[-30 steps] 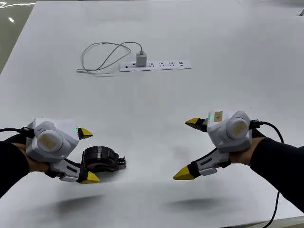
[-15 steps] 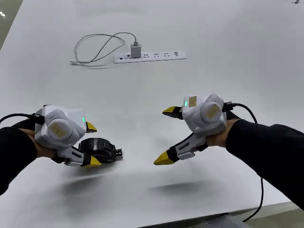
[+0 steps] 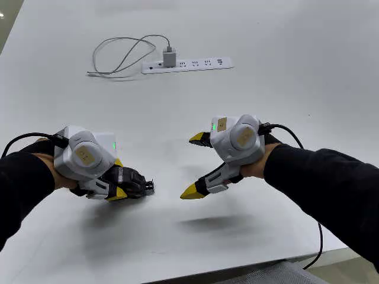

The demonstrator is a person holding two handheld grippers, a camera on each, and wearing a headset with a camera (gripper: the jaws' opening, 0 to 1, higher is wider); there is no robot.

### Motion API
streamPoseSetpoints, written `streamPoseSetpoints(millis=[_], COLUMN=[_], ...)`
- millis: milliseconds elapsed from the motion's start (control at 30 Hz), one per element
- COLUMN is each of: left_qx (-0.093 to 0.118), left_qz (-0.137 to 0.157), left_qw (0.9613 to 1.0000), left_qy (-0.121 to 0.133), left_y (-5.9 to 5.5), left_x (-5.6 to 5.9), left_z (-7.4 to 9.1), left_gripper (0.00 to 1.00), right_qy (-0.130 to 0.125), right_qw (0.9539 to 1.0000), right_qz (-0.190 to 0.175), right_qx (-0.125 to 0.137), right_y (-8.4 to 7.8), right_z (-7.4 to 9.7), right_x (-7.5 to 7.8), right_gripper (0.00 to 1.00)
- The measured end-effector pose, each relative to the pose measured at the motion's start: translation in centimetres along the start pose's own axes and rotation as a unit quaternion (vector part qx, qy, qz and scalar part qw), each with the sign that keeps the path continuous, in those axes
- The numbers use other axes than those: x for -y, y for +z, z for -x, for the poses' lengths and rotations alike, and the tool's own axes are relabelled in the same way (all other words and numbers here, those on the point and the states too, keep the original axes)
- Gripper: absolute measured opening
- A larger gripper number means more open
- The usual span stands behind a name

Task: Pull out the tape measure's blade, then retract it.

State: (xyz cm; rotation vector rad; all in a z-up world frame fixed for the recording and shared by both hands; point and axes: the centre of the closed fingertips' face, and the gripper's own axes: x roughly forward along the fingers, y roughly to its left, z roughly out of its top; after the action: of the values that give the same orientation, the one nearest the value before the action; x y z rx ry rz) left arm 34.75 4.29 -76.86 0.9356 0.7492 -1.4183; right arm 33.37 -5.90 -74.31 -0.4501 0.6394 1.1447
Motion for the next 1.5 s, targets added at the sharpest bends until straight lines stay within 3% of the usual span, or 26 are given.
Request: streamPoseSetpoints(millis=[367,633,867,1000,1100,1500], left_qx=[-0.011,0.003,0.009,0.006,0.006,0.010], left_qz=[-0.011,-0.008,-0.007,-0.008,-0.009,-0.012], left_qw=[0.9999,1.0000,0.9999,0.9999,0.9999,0.9998], left_qy=[0.007,0.002,-0.007,-0.008,-0.007,-0.012], left_y=[-0.1,-0.1,-0.1,-0.2,-0.3,-0.3], left_x=[0.0,0.0,-0.2,-0.3,-0.3,-0.2], left_z=[-0.1,0.0,-0.1,-0.1,-0.1,-0.2], left_gripper=[0.31,0.31,0.31,0.31,0.31,0.31], right_qy=[0.017,0.028,0.035,0.046,0.068,0.080], right_qw=[0.9997,0.9993,0.9985,0.9975,0.9941,0.9922], right_qz=[-0.005,0.023,0.043,0.051,0.071,0.076], right_qx=[-0.018,0.000,-0.003,-0.019,-0.046,-0.058], right_y=[-0.8,0.6,1.4,1.2,0.6,0.5], right_z=[-2.7,-4.2,-5.4,-6.3,-7.1,-8.6], right_x=[0.2,-0.4,-0.7,-1.0,-1.9,-1.7], right_gripper=[0.71,0.60,0.53,0.51,0.44,0.24])
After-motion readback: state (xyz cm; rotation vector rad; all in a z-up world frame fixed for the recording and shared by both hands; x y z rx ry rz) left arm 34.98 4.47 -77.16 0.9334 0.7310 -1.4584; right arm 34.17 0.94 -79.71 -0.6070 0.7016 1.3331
